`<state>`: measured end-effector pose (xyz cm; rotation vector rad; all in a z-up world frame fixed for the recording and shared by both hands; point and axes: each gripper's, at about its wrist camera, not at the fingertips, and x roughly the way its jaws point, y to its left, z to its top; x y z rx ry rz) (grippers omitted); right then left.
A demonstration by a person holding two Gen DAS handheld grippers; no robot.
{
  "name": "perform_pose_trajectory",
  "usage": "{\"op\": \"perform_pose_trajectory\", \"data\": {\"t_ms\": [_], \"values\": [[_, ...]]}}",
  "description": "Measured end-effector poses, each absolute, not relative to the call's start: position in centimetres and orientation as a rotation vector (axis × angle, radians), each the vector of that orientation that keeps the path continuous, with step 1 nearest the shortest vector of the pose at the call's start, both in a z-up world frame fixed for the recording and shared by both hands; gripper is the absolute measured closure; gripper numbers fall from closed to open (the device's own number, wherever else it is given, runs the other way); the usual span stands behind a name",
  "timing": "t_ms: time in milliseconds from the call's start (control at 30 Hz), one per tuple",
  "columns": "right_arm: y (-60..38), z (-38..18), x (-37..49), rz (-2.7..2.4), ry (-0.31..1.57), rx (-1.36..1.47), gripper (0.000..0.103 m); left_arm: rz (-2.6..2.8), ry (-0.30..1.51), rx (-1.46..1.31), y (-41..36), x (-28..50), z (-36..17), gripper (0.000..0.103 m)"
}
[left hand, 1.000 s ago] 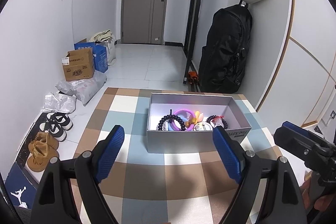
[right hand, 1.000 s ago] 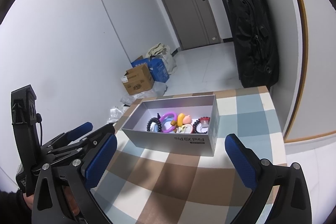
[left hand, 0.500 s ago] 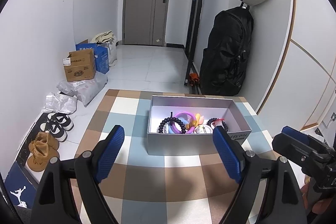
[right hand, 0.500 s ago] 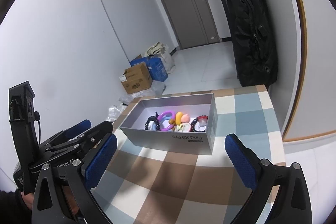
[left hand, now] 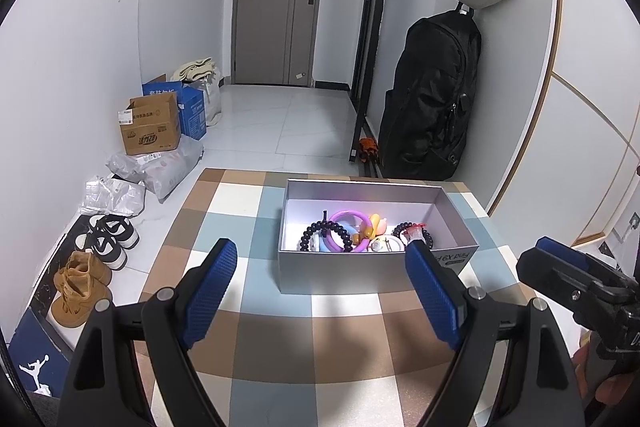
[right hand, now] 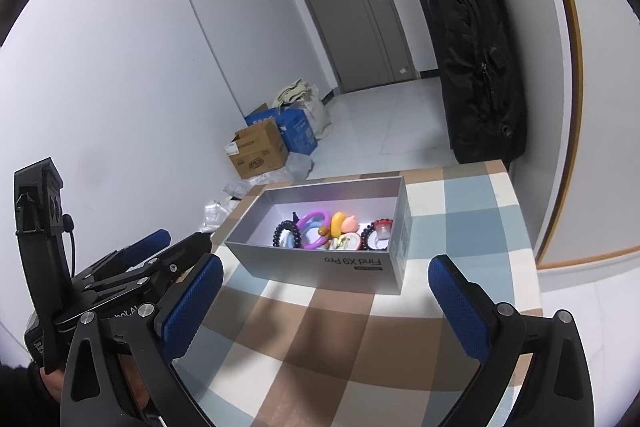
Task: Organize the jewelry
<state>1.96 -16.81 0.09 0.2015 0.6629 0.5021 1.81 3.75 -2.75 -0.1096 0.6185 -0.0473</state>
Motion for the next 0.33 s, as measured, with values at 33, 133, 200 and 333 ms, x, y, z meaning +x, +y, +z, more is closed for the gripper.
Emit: {"op": "perform_pose_trajectory", "data": {"t_ms": [33, 133, 200, 333], "values": [[-16.82, 0.09, 1.99, 0.501, 0.663, 0.201, 0.0, -0.049, 0.619, -0.114, 3.78, 1.77, -2.74, 0.02], [-16.85, 0.12, 2.02, 0.499, 0.663, 0.204, 0.0, -0.05, 0.618, -0.122, 3.93, 1.76, -2.67, 0.02], [-16.85, 0.15, 2.02, 0.497, 0.661, 0.205, 0.0, -0.038, 0.614, -0.118, 3.99, 1.74, -2.63, 0.02], [-16.84, -0.03, 2.14, 0.494, 0.666, 0.207, 0.0, -0.048, 0.605, -0.129, 4.12, 1.65, -2.39, 0.02]]}}
